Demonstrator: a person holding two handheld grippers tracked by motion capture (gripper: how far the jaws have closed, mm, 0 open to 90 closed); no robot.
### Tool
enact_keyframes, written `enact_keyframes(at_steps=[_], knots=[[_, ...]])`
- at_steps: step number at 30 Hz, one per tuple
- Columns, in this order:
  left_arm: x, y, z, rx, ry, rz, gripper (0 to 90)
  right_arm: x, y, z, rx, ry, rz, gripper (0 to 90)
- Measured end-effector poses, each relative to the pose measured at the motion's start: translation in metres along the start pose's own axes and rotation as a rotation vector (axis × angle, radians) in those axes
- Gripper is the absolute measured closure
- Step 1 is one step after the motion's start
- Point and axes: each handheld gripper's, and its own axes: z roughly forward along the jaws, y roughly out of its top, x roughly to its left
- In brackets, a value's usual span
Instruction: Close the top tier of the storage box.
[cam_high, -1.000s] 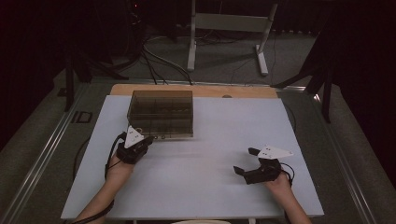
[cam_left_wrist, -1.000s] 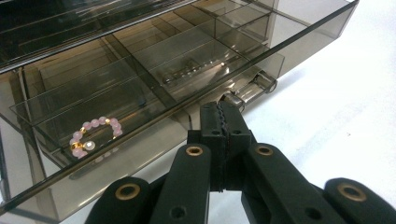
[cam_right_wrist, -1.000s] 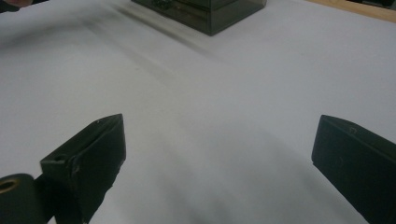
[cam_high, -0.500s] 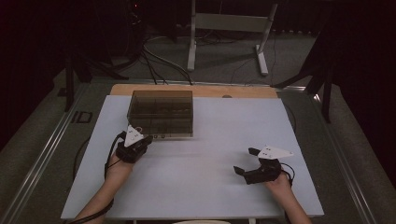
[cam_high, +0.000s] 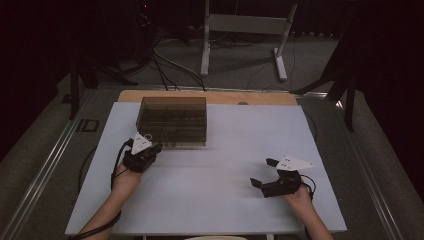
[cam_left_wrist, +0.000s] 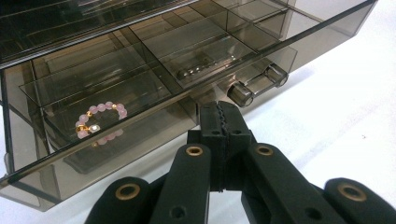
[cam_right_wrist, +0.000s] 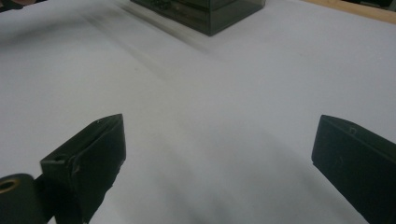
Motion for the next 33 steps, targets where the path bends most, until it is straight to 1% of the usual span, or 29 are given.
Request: enact_keyframes(at_steps=[2, 7, 11, 20, 23, 26, 33], knots=[[0.001, 0.000, 0.001, -0.001, -0.003, -0.005, 90.0, 0.000, 0.000, 0.000, 0.002, -0.001, 0.003, 3.0], [0.002, 0.003, 0.002, -0.002, 0.000, 0.002, 90.0, 0.000, 0.000, 0.000, 0.002, 0.001, 0.002, 3.0], [0.003, 0.005, 0.004, -0.007, 0.000, -0.001, 90.0, 0.000, 0.000, 0.000, 0.000, -0.002, 0.007, 3.0], [0.005, 0.006, 0.008, -0.002, 0.001, -0.001, 90.0, -0.001, -0.001, -0.001, 0.003, -0.007, 0.005, 3.0], [0.005, 0.007, 0.009, -0.001, 0.002, 0.006, 90.0, 0.000, -0.001, -0.001, 0.002, -0.007, 0.004, 3.0], [0.006, 0.008, 0.010, -0.005, 0.000, -0.003, 90.0, 0.000, -0.001, -0.001, 0.005, -0.008, 0.000, 3.0], [0.007, 0.009, 0.012, -0.003, 0.001, 0.001, 90.0, 0.000, -0.001, -0.002, 0.001, -0.009, 0.003, 3.0]])
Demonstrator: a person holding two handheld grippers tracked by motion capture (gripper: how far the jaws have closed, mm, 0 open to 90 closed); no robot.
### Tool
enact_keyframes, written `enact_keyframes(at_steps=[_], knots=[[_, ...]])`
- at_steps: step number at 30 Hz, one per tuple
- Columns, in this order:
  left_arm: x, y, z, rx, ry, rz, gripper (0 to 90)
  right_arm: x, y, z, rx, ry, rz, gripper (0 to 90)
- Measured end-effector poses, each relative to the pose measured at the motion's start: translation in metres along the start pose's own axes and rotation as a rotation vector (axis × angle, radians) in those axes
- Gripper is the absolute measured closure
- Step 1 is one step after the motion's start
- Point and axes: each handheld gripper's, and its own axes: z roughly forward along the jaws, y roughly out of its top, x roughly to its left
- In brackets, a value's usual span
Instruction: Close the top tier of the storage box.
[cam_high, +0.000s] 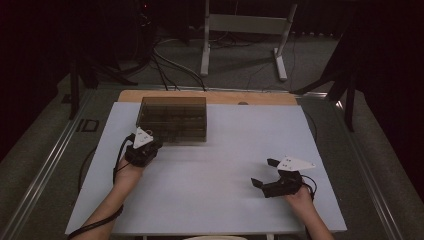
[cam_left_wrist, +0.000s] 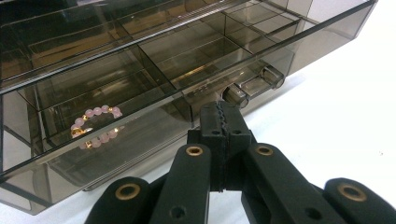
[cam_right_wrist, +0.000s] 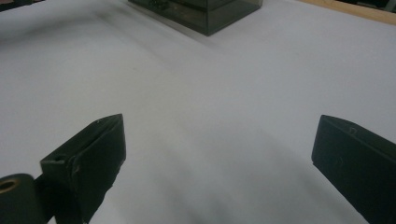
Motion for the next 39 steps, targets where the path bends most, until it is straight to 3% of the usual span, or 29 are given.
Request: enact_keyframes(at_steps=[39], knots=[[0.007, 0.009, 0.015, 0.018, 0.022, 0.010, 90.0, 0.000, 0.000, -0.001, -0.004, 0.004, 0.007, 3.0]])
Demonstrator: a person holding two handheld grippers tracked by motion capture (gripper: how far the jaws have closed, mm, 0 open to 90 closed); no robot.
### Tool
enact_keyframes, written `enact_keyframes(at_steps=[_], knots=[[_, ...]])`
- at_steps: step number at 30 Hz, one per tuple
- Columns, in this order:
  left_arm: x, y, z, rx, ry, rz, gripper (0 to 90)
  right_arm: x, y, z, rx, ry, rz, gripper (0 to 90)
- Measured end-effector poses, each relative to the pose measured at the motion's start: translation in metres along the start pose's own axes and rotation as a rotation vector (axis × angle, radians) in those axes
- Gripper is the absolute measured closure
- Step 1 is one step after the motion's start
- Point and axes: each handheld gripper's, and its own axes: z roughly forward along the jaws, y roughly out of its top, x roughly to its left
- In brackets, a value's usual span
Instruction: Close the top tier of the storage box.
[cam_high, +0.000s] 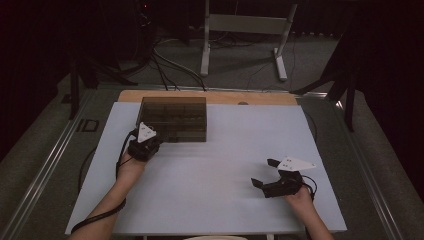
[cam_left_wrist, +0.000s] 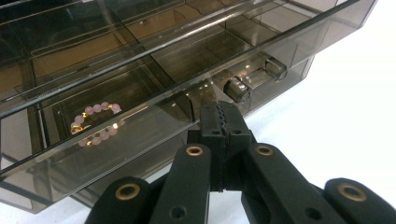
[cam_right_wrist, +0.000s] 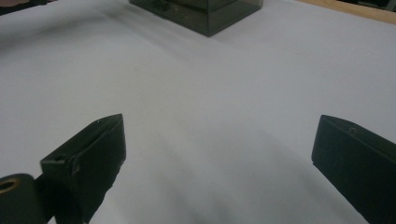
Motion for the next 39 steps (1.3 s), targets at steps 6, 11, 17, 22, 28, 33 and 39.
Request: enact_keyframes(at_steps=[6, 11, 17, 22, 28, 33, 39], knots=[[0.000, 0.003, 0.002, 0.001, 0.005, 0.005, 90.0, 0.000, 0.000, 0.000, 0.000, 0.001, 0.000, 3.0], [0.002, 0.003, 0.004, 0.000, 0.007, 0.005, 90.0, 0.000, 0.000, -0.001, -0.003, 0.002, 0.003, 3.0], [0.004, 0.005, 0.007, 0.004, 0.016, 0.005, 90.0, 0.000, 0.000, -0.001, -0.002, 0.001, 0.003, 3.0], [0.006, 0.007, 0.009, 0.006, 0.020, 0.006, 90.0, 0.000, -0.001, -0.001, -0.003, 0.003, 0.005, 3.0], [0.007, 0.009, 0.011, 0.002, 0.025, 0.007, 90.0, 0.000, -0.001, -0.001, -0.001, 0.001, 0.004, 3.0], [0.008, 0.013, 0.013, 0.002, 0.028, 0.008, 90.0, -0.001, -0.001, -0.001, -0.004, 0.002, 0.005, 3.0], [0.008, 0.014, 0.015, 0.004, 0.029, 0.010, 90.0, -0.001, -0.001, -0.001, -0.002, 0.002, 0.005, 3.0]])
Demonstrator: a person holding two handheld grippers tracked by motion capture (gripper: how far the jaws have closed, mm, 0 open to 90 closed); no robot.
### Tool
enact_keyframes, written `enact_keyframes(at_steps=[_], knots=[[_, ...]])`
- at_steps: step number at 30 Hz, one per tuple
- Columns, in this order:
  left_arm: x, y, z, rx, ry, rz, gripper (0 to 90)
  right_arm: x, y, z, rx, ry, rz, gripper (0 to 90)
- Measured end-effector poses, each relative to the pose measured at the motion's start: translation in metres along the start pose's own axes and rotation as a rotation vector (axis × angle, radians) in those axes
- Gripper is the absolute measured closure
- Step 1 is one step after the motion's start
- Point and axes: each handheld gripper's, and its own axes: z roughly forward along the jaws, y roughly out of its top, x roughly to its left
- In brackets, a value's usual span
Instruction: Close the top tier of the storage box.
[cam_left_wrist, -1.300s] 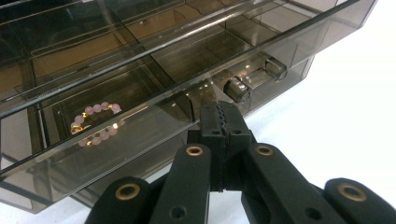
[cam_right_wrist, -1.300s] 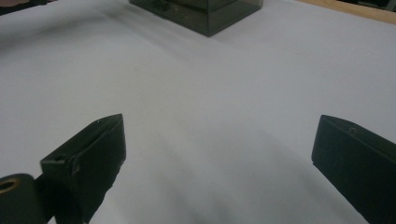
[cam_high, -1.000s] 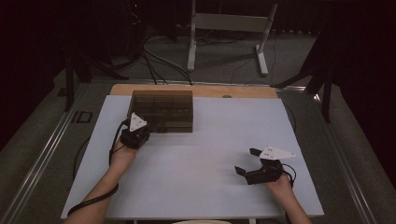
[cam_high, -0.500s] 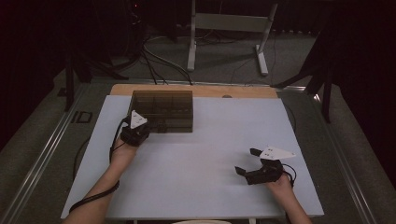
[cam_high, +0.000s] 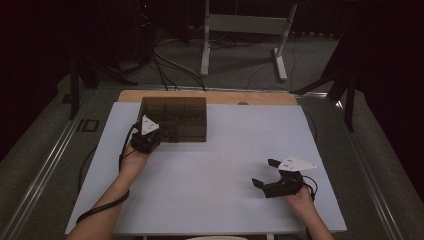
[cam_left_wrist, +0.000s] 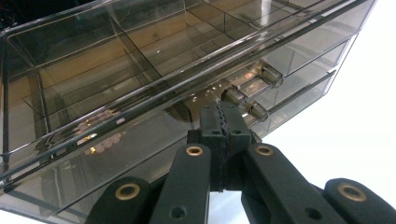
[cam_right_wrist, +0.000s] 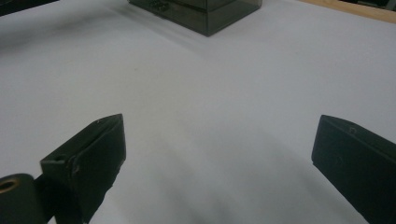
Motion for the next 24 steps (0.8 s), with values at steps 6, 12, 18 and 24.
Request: enact_keyframes(at_steps=[6, 12, 18, 24], knots=[[0.0010, 0.0023, 0.0018, 0.001, 0.002, 0.005, 90.0, -0.0003, -0.0002, -0.0001, 0.001, 0.001, 0.001, 3.0], [0.0011, 0.0021, 0.0018, -0.001, 0.002, 0.008, 90.0, -0.0003, -0.0002, -0.0003, 0.001, 0.002, 0.003, 3.0], [0.0015, 0.0024, 0.0016, 0.003, -0.005, -0.017, 90.0, -0.0004, -0.0002, -0.0005, 0.000, 0.003, 0.002, 3.0], [0.0019, 0.0031, -0.0025, 0.008, 0.002, -0.031, 90.0, -0.0006, -0.0001, -0.0008, 0.000, 0.001, 0.001, 3.0]])
